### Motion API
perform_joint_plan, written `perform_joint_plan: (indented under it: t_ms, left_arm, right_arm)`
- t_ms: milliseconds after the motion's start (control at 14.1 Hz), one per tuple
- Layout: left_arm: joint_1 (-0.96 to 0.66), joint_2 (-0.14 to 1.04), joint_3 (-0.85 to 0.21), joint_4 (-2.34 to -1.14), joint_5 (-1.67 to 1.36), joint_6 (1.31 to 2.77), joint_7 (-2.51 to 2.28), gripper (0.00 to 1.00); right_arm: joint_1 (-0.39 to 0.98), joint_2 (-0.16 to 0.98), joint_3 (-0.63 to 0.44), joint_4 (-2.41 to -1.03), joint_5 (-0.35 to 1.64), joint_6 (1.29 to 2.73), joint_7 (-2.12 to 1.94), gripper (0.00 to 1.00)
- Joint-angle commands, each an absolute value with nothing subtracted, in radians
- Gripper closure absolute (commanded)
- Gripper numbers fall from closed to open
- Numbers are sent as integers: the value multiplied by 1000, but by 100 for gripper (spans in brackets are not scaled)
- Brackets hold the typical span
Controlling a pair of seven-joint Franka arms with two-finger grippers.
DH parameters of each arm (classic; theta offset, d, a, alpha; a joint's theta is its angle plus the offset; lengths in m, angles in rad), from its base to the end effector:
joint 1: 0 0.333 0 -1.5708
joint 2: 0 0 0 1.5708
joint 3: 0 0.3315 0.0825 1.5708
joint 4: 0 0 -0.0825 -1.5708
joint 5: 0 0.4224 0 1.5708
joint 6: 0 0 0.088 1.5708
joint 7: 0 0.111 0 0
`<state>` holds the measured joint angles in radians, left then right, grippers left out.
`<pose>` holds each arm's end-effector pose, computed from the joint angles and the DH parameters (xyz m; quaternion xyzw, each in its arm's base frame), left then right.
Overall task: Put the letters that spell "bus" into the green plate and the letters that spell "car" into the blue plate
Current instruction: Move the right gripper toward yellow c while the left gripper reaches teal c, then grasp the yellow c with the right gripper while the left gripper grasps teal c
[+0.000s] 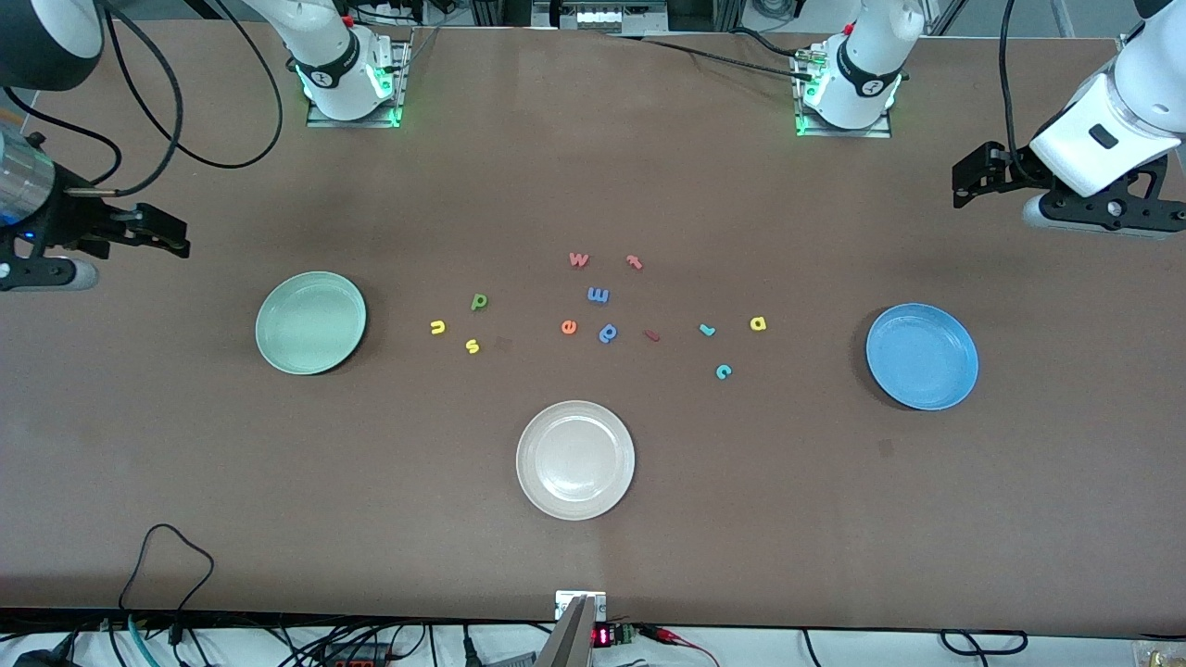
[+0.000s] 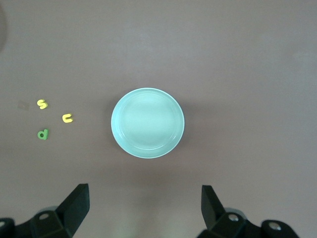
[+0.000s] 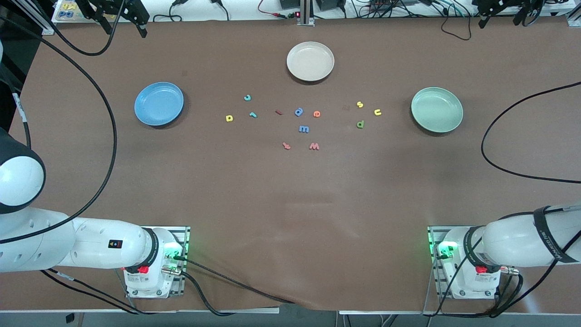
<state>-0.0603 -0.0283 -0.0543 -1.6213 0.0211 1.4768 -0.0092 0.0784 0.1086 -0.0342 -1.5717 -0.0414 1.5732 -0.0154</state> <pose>0.5683 -0.0633 0.6194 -0.9969 0.0521 0.0573 0.0149 0.6220 0.0239 0.5698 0.9978 0.0309 -0.0532 0.0233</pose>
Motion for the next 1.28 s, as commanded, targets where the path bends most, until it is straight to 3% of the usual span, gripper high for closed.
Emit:
perform_joint_plan:
  t_ms: [0,212,425,779,1062,1204]
  left_arm:
    - [-54,-5,-55,-1598,3,1427,-28,0]
    - [-93,90,-58,-1577,2,1304,-15,0]
    - [-97,190,-77,-1572,-40,1322,-31,0]
    - [-172,362,-92,-1589,-51,1605,-218,0]
    - [-251,498,-91,-1620,-48,1938,-387,0]
    - [-274,509,-92,-1695,-48,2114,-397,0]
  right_arm:
    - [138,161,-40,-1546,-34,1534,-11,0]
    - [175,234,-38,-1565,-9,1548,-6,0]
    - [204,275,-38,-1676,40,1719,18,0]
    - [316,339,-35,-1785,43,1917,172,0]
    - [365,377,-32,-1948,37,2201,195,0]
    - [394,408,-31,-1959,34,2236,183,2]
